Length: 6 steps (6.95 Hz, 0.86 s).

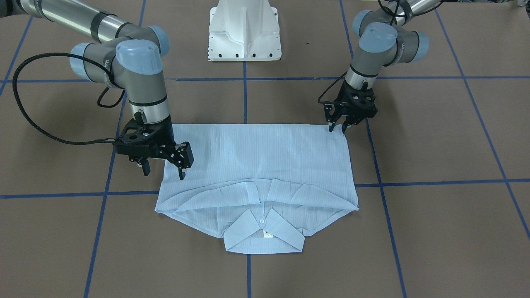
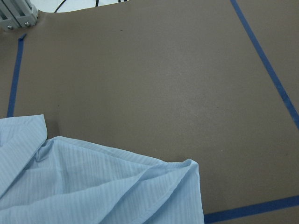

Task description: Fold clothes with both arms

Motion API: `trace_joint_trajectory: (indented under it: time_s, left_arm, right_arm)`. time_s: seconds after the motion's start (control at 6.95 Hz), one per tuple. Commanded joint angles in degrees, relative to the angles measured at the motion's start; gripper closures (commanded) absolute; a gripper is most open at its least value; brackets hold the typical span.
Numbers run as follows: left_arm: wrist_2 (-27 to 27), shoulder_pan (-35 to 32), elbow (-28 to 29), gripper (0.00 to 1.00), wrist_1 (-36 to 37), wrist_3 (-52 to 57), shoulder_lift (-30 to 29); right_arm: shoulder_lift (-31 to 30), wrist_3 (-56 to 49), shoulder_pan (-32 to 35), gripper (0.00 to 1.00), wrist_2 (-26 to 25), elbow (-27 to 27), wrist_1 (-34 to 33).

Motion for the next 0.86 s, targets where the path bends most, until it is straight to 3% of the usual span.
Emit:
trace_joint_trajectory:
  time_s: [0.0, 0.14, 0.43, 0.72]
  left_arm:
    - [0.00, -0.15, -2.55, 1.00, 0.24, 0.91, 1.86]
    - [-0.08, -0.76, -5.01, 1.00, 0.33, 4.58, 5.01]
    - [0.00, -7.23, -4.25, 1.00, 0.41, 13.35, 6.36]
    - [0.35, -16.02, 2.74, 1.00, 0.33, 21.46, 3.13]
  right_arm:
    - [0.00, 0.10, -0.08, 0.00, -0.03, 0.25, 0.00]
    - [0.09, 0.27, -0.08, 0.00, -0.03, 0.43, 0.00]
    - [0.09, 0.80, -0.34, 0.00, 0.06, 1.13, 0.00]
    - [0.09, 1.15, -1.39, 0.00, -0.03, 2.62, 0.00]
